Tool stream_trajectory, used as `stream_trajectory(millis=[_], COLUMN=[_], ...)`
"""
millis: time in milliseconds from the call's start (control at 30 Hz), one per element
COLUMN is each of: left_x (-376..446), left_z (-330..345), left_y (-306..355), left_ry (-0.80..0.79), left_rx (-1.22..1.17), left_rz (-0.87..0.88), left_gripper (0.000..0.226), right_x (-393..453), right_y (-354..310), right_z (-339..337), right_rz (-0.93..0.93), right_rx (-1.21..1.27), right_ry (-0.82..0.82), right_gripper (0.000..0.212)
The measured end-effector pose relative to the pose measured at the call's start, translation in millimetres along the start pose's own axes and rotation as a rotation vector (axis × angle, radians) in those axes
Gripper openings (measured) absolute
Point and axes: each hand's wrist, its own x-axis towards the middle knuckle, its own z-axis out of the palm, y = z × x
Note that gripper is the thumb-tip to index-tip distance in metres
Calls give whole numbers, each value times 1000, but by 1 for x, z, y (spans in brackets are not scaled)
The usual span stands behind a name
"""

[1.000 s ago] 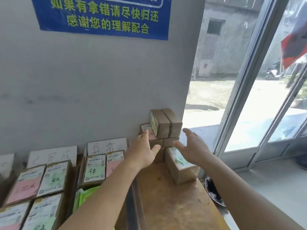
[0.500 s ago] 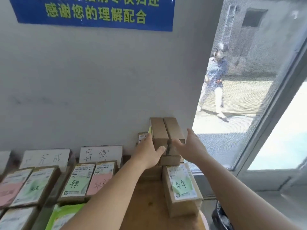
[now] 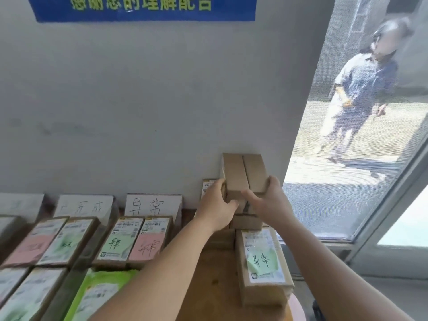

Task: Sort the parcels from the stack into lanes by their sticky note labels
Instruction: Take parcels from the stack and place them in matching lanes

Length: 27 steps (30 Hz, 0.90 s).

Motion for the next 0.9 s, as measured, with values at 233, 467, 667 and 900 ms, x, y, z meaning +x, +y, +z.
stream_trajectory(millis=[233,467,667,900], left_x=[-53,-129,-195,-264], left_z=[-11,-22,-27,-22], left_y=[11,-1,-25,-48], left_ry=[113,149,103,19], left_rx=[-228,-315,-366,-282], left_rz=[72,75,3,-90], left_gripper=[38,26,34,34], right_x=[-48,-133,-206,-281], right_y=[-3,6,17,40], right_z=[-12,-10,-2,-4], right_rz=[-83,-85,-31,178], right_rx=[145,246,214,248], right_ry=[53,56,44,-94], right_gripper=[82,78,59,89])
